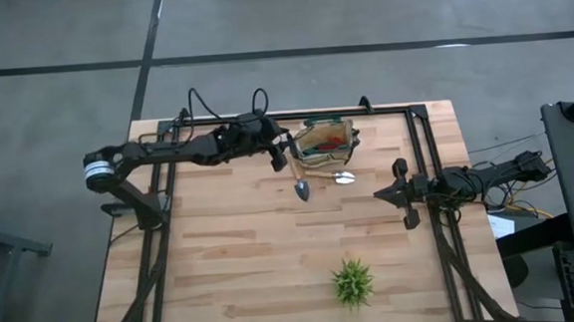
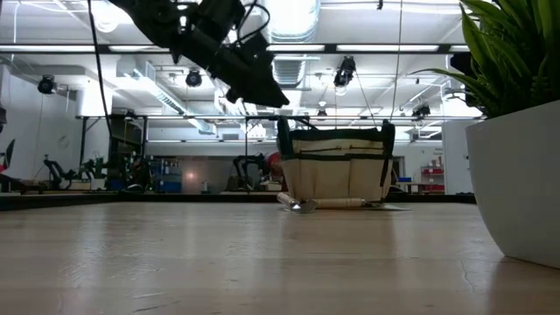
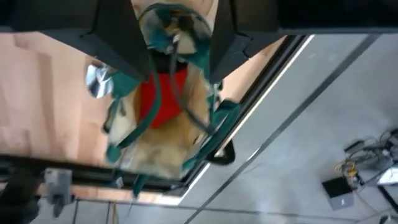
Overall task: Pick & Place Garden tools in Gardening bag
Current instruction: Put the brown trowel into the gardening bag
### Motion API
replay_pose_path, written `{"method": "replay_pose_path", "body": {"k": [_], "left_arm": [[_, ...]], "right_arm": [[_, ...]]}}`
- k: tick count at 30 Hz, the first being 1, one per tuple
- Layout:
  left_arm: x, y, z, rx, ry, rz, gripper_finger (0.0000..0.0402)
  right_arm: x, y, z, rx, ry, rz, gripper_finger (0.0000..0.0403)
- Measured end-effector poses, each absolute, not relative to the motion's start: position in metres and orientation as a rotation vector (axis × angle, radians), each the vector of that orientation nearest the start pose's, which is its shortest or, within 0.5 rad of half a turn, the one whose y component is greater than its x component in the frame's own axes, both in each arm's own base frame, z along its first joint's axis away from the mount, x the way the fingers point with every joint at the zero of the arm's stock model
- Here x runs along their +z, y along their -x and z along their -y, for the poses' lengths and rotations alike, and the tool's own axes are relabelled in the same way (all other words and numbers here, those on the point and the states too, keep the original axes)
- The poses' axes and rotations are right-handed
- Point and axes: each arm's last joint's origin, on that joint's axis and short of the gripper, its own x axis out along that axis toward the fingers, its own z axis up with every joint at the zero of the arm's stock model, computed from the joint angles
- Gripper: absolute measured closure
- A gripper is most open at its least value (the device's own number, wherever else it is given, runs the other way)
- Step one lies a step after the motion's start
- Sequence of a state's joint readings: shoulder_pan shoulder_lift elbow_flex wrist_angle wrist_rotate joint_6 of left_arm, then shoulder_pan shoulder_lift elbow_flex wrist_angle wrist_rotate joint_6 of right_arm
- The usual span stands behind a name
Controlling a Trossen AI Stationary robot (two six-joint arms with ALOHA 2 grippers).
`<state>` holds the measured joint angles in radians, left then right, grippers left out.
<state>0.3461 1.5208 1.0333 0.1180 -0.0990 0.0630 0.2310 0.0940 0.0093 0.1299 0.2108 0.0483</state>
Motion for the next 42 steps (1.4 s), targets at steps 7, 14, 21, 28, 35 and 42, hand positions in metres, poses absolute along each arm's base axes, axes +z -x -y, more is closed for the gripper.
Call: {"method": "replay_pose_path", "body": {"k": [7, 14, 21, 28, 35, 42], "left_arm": [[0.287, -0.311, -0.107, 0.402, -0.029, -0.347, 0.0197], [0.301, -0.307, -0.076, 0.300, -0.048, -0.319, 0.0195], [0.302, -0.313, -0.036, 0.202, -0.092, -0.322, 0.0195], [0.293, -0.316, -0.005, 0.127, -0.113, -0.344, 0.0195], [0.266, -0.310, 0.004, 0.153, -0.106, -0.395, 0.0195], [0.224, -0.312, 0.005, 0.168, -0.008, -0.421, 0.0195]], "right_arm": [[0.172, -0.101, -0.018, 0.021, -0.059, 0.043, 0.0394], [0.172, -0.101, -0.018, 0.021, -0.059, 0.043, 0.0394], [0.172, -0.101, -0.018, 0.021, -0.059, 0.043, 0.0394], [0.172, -0.101, -0.018, 0.021, -0.059, 0.043, 0.0394], [0.172, -0.101, -0.018, 0.021, -0.058, 0.043, 0.0394], [0.172, -0.101, -0.018, 0.021, -0.058, 0.043, 0.0394]]}}
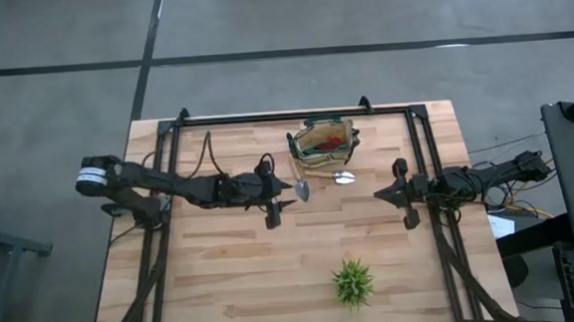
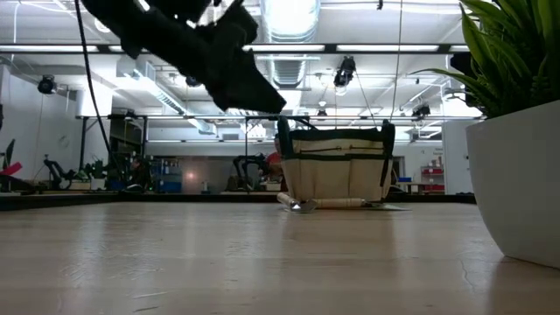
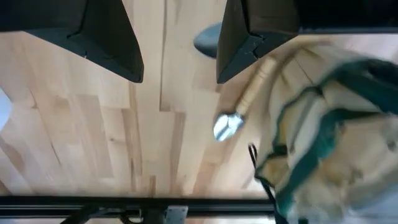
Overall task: Pick & Place Garden tools in Gardening bag
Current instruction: Put the brown trowel into the gardening bag
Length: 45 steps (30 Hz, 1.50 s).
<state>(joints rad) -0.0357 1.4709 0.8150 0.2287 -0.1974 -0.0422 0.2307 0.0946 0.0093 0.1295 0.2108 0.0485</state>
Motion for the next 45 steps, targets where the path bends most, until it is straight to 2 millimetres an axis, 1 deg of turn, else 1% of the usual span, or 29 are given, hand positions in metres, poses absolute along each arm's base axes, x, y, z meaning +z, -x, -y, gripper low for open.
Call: {"method": "replay_pose_path", "body": {"k": [4, 8, 12, 14, 16, 18, 21, 23, 26, 30, 34, 37, 42, 45], "left_arm": [[0.207, -0.321, 0.005, 0.190, 0.026, -0.423, 0.0195], [0.192, -0.333, 0.003, 0.296, 0.132, -0.429, 0.0195], [0.177, -0.347, 0.004, 0.312, 0.150, -0.462, 0.0195], [0.173, -0.354, 0.004, 0.312, 0.149, -0.470, 0.0195], [0.170, -0.362, 0.004, 0.307, 0.123, -0.478, 0.0195], [0.169, -0.369, 0.003, 0.285, 0.060, -0.505, 0.0195], [0.177, -0.379, 0.000, 0.271, -0.009, -0.566, 0.0195], [0.184, -0.385, -0.003, 0.335, 0.021, -0.590, 0.0195], [0.187, -0.395, -0.008, 0.420, 0.103, -0.603, 0.0195], [0.178, -0.412, -0.006, 0.446, 0.123, -0.608, 0.0195], [0.162, -0.423, -0.007, 0.549, 0.158, -0.660, 0.0195], [0.152, -0.427, -0.010, 0.622, 0.141, -0.685, 0.0195], [0.143, -0.434, -0.010, 0.647, 0.126, -0.695, 0.0195], [0.137, -0.430, -0.011, 0.703, 0.087, -0.745, 0.0195]], "right_arm": [[0.171, -0.101, -0.017, 0.020, -0.057, 0.041, 0.0394], [0.171, -0.101, -0.017, 0.020, -0.058, 0.041, 0.0394], [0.171, -0.101, -0.017, 0.020, -0.056, 0.041, 0.0394], [0.171, -0.101, -0.018, 0.021, -0.054, 0.040, 0.0394], [0.171, -0.101, -0.017, 0.020, -0.054, 0.040, 0.0394], [0.171, -0.101, -0.017, 0.021, -0.058, 0.038, 0.0394], [0.171, -0.101, -0.018, 0.021, -0.057, 0.036, 0.0394], [0.171, -0.101, -0.018, 0.021, -0.057, 0.037, 0.0394], [0.171, -0.101, -0.018, 0.021, -0.053, 0.036, 0.0394], [0.171, -0.101, -0.018, 0.021, -0.057, 0.036, 0.0394], [0.171, -0.101, -0.018, 0.021, -0.052, 0.033, 0.0394], [0.170, -0.101, -0.018, 0.021, -0.056, 0.031, 0.0394], [0.170, -0.101, -0.018, 0.021, -0.056, 0.029, 0.0394], [0.170, -0.101, -0.018, 0.021, -0.055, 0.028, 0.0394]]}}
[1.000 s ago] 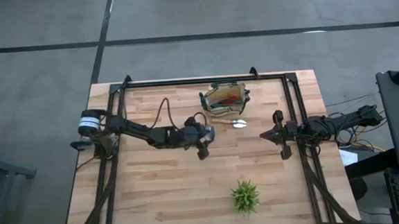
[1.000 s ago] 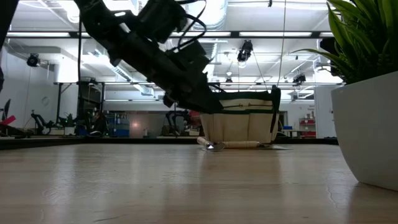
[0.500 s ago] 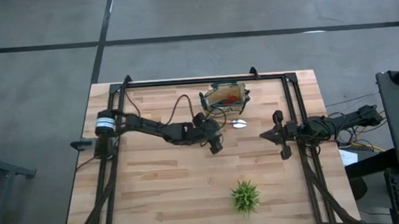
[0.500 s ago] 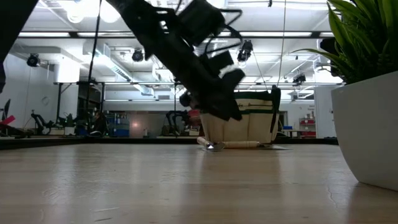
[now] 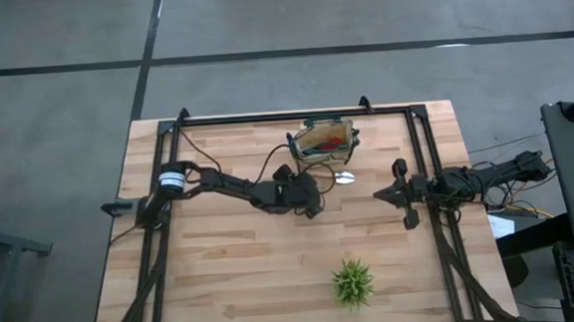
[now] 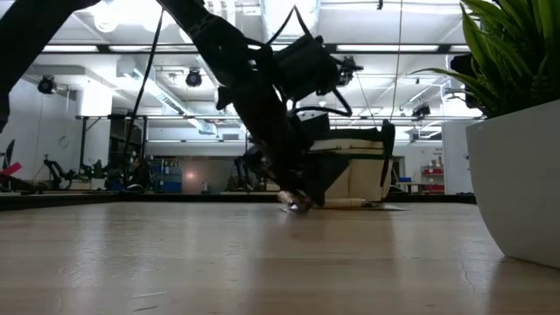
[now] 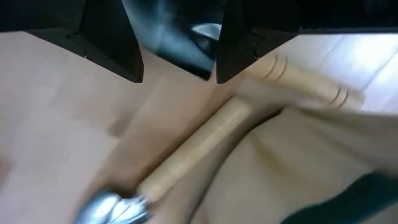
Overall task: Pick & Place Garden tools in Gardening bag
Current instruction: Put the brown trowel into the gardening bag
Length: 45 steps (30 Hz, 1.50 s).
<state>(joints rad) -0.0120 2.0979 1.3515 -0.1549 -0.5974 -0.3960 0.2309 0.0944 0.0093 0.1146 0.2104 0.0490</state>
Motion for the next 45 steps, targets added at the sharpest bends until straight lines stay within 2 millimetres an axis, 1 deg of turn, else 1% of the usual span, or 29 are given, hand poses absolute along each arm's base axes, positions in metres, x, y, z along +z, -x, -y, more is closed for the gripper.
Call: {"method": "replay_pose_path", "body": {"k": [5, 12, 17, 20, 22, 25, 28, 32, 33, 36, 39, 41, 45], "left_arm": [[0.131, -0.422, -0.011, 0.755, 0.106, -0.802, 0.0195], [0.128, -0.414, -0.009, 0.784, 0.098, -0.874, 0.0198], [0.127, -0.409, -0.007, 0.790, 0.078, -0.922, 0.0209], [0.126, -0.406, -0.007, 0.800, 0.076, -0.952, 0.0223], [0.125, -0.403, -0.007, 0.808, 0.072, -0.980, 0.0238], [0.124, -0.399, -0.007, 0.826, 0.078, -1.011, 0.0270], [0.123, -0.397, -0.007, 0.825, 0.058, -1.039, 0.0314], [0.122, -0.391, -0.007, 0.844, -0.012, -1.087, 0.0379], [0.122, -0.390, -0.006, 0.843, -0.022, -1.095, 0.0387], [0.127, -0.386, -0.002, 0.841, -0.036, -1.112, 0.0390], [0.137, -0.378, 0.006, 0.834, -0.055, -1.137, 0.0396], [0.145, -0.372, 0.015, 0.801, -0.065, -1.168, 0.0398], [0.167, -0.364, 0.034, 0.702, -0.028, -1.160, 0.0399]], "right_arm": [[0.170, -0.101, -0.018, 0.021, -0.052, 0.028, 0.0394], [0.170, -0.101, -0.018, 0.021, -0.051, 0.024, 0.0394], [0.170, -0.101, -0.018, 0.021, -0.054, 0.022, 0.0394], [0.170, -0.101, -0.018, 0.021, -0.054, 0.022, 0.0394], [0.170, -0.101, -0.018, 0.021, -0.054, 0.022, 0.0394], [0.170, -0.101, -0.018, 0.021, -0.050, 0.022, 0.0394], [0.170, -0.101, -0.018, 0.021, -0.053, 0.022, 0.0394], [0.170, -0.101, -0.018, 0.021, -0.054, 0.022, 0.0394], [0.170, -0.101, -0.018, 0.021, -0.055, 0.023, 0.0394], [0.170, -0.101, -0.018, 0.021, -0.051, 0.022, 0.0394], [0.170, -0.101, -0.018, 0.020, -0.052, 0.023, 0.0394], [0.170, -0.101, -0.018, 0.021, -0.054, 0.022, 0.0394], [0.170, -0.101, -0.017, 0.020, -0.050, 0.023, 0.0394]]}}
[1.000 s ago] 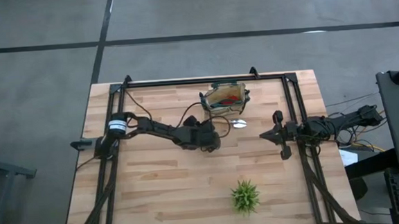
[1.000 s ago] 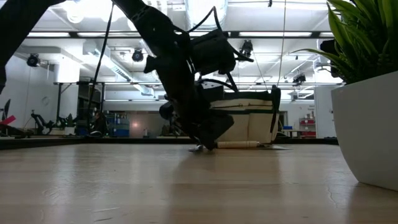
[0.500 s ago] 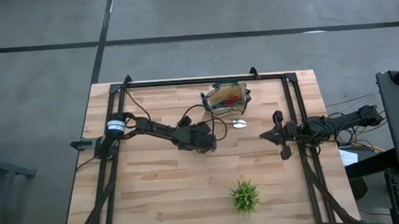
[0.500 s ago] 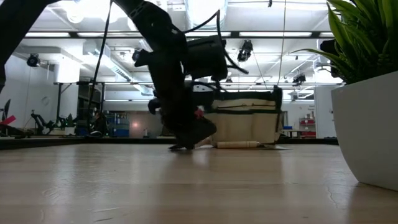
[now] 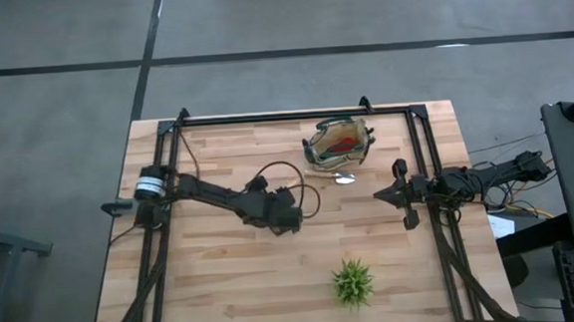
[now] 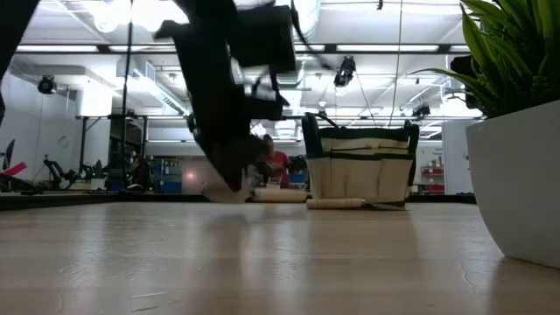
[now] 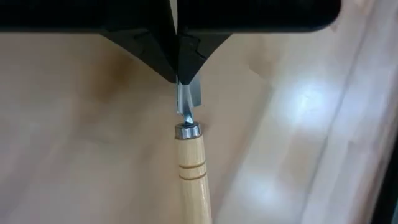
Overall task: Pick & Place Garden tools in Gardening bag
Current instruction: Put the brown trowel into the gardening bag
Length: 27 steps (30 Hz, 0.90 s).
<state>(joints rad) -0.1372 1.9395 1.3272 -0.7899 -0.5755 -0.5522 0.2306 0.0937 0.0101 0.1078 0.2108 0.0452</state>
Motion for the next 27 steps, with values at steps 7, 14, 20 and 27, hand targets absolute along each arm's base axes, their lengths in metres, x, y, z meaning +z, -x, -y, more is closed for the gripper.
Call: {"method": "replay_pose_path", "body": {"k": [7, 14, 20, 27], "left_arm": [[0.202, -0.357, 0.067, 0.571, 0.020, -0.989, 0.0400], [0.221, -0.374, 0.088, 0.370, -0.013, -0.708, 0.0400], [0.224, -0.382, 0.092, 0.234, 0.003, -0.566, 0.0401], [0.235, -0.392, 0.086, 0.188, 0.068, -0.425, 0.0401]], "right_arm": [[0.170, -0.101, -0.018, 0.021, -0.054, 0.023, 0.0394], [0.170, -0.101, -0.018, 0.021, -0.054, 0.023, 0.0394], [0.170, -0.101, -0.018, 0.021, -0.052, 0.023, 0.0394], [0.170, -0.101, -0.018, 0.021, -0.050, 0.023, 0.0394]]}}
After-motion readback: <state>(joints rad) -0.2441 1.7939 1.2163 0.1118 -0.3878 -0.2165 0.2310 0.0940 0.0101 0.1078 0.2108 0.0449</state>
